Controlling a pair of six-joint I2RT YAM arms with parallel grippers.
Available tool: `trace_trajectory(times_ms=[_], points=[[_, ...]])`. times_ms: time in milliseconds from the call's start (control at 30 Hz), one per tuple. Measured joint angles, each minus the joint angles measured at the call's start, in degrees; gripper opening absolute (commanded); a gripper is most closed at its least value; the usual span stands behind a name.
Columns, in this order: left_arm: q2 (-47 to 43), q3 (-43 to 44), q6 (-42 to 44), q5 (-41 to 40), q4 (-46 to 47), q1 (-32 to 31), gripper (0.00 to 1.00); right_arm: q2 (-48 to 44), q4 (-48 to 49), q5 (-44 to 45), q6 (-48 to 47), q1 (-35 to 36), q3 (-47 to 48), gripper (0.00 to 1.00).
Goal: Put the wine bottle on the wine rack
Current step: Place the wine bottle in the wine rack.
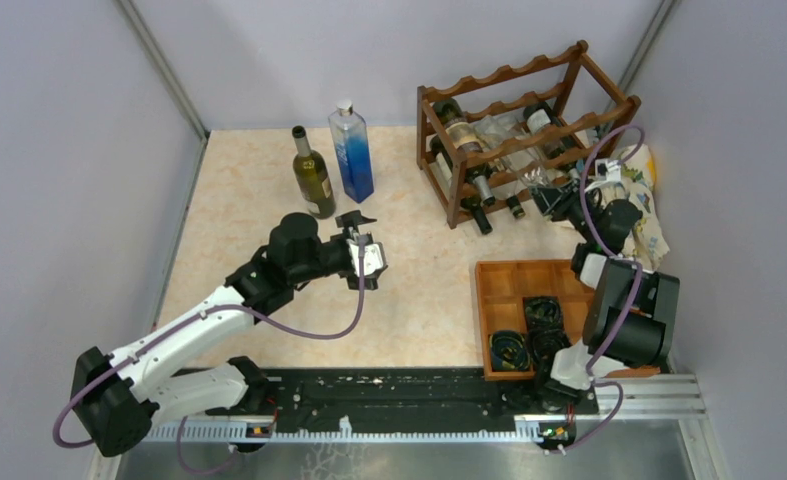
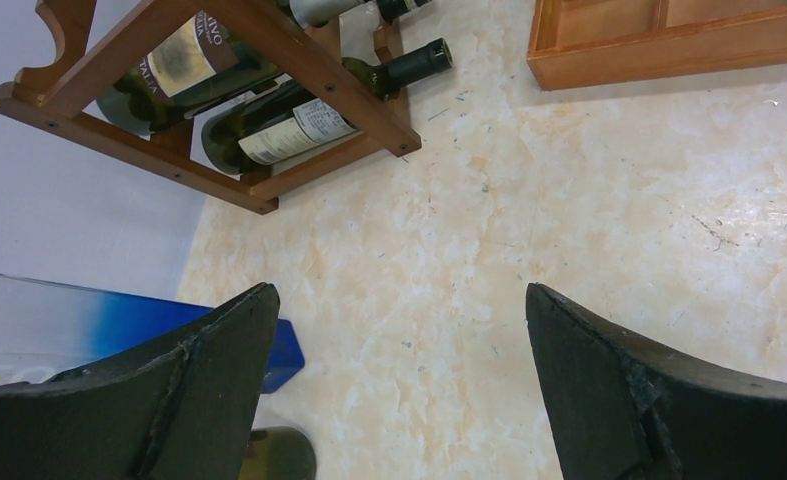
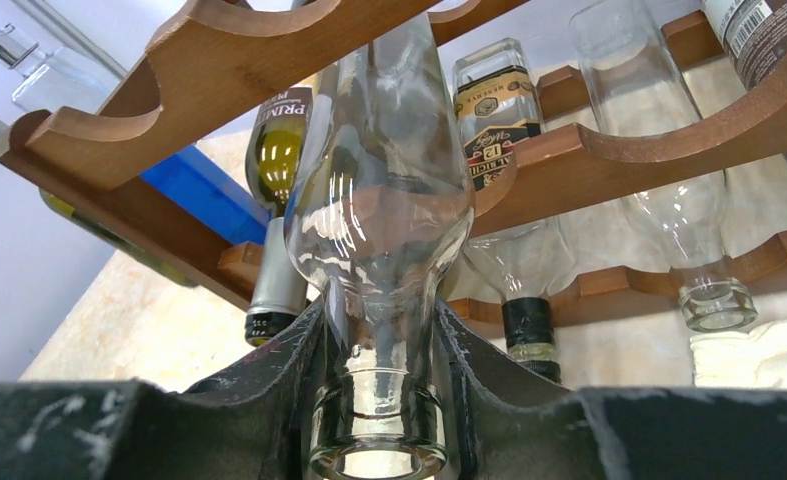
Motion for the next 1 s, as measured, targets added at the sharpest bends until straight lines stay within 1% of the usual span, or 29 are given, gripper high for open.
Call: trace_trajectory(times_ms=[233,700,1000], points=[[0.55,0.0,0.37,0.0,-0.04,0.0,0.99,4.24,5.79,2.54,1.62,1.38,-0.37,0.0],[1.22,0.0,0.85,-0.04,-0.87,0.0,0.99,10.29,12.13,7.1,2.05,3.19,-0.04,0.0],[1.44,0.0,1.01,-0.17,-1.05,0.0,0.99,12.87,14.58,8.94,2.1,4.37,2.12,0.0]])
